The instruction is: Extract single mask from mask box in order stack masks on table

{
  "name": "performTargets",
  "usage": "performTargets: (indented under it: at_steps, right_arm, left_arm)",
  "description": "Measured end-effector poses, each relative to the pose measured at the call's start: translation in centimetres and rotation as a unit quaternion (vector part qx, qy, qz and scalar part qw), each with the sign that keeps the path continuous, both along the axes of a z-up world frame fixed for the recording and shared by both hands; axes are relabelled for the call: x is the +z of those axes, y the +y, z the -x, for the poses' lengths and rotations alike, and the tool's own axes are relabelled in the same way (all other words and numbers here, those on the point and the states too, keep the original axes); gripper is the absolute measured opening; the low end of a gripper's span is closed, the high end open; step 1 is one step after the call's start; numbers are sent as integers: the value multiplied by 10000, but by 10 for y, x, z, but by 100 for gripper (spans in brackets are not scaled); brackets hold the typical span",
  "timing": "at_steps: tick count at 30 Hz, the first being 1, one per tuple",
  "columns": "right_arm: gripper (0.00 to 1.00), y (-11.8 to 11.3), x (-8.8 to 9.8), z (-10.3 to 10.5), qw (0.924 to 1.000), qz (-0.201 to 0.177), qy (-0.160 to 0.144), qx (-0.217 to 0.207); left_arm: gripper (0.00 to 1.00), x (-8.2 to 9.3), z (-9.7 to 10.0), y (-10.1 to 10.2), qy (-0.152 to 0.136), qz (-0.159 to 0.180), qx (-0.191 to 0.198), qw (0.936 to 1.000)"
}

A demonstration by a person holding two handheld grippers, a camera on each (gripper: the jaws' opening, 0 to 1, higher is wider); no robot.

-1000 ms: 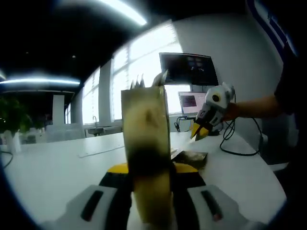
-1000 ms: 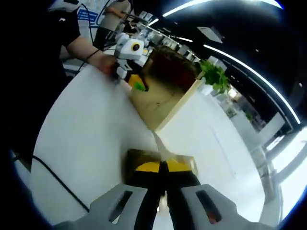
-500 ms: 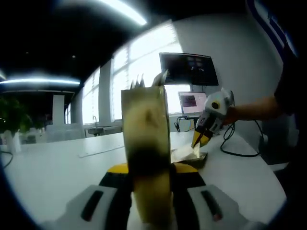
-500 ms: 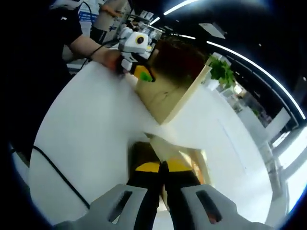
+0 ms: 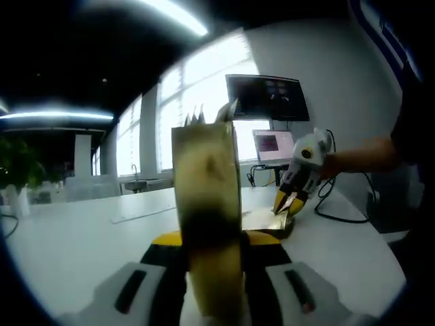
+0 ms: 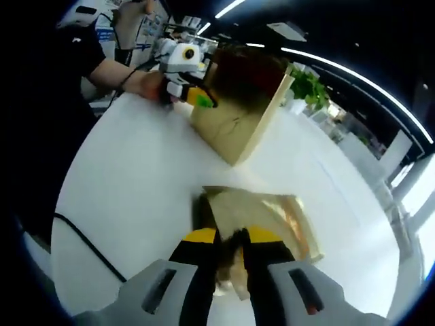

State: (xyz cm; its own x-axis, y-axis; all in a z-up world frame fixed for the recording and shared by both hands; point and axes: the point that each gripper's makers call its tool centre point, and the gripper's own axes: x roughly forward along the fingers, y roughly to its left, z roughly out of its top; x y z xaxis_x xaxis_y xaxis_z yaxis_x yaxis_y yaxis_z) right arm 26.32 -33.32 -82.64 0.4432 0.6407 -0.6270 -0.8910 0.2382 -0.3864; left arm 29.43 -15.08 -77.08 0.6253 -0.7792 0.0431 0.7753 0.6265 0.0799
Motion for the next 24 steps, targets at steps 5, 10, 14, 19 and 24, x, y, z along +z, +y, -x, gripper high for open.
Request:
performTargets:
  at_steps: [5,10,14,19,24]
  right_arm:
    - [16,-2,1,8,9999,-43,88,-51]
    - [19,3,16,14,9993,-348,69,-140]
    - [21,9,41,17,9945,-955,140,-402]
    - [25,24,74,25,9854,-1606,83,-566]
    - [27,35,107,31,9751,-2109,-66,-683]
  left_arm:
    - [34,0,0,0,-3,-3,2,10000]
    - [34,0,1,0,-6,-6,5,10000]
    - [34,0,1,1,-5,-5,7,10000]
    - [34,-1,1,1,-5,-7,9,10000]
    - [34,0,1,1,-8,-11,10,10000]
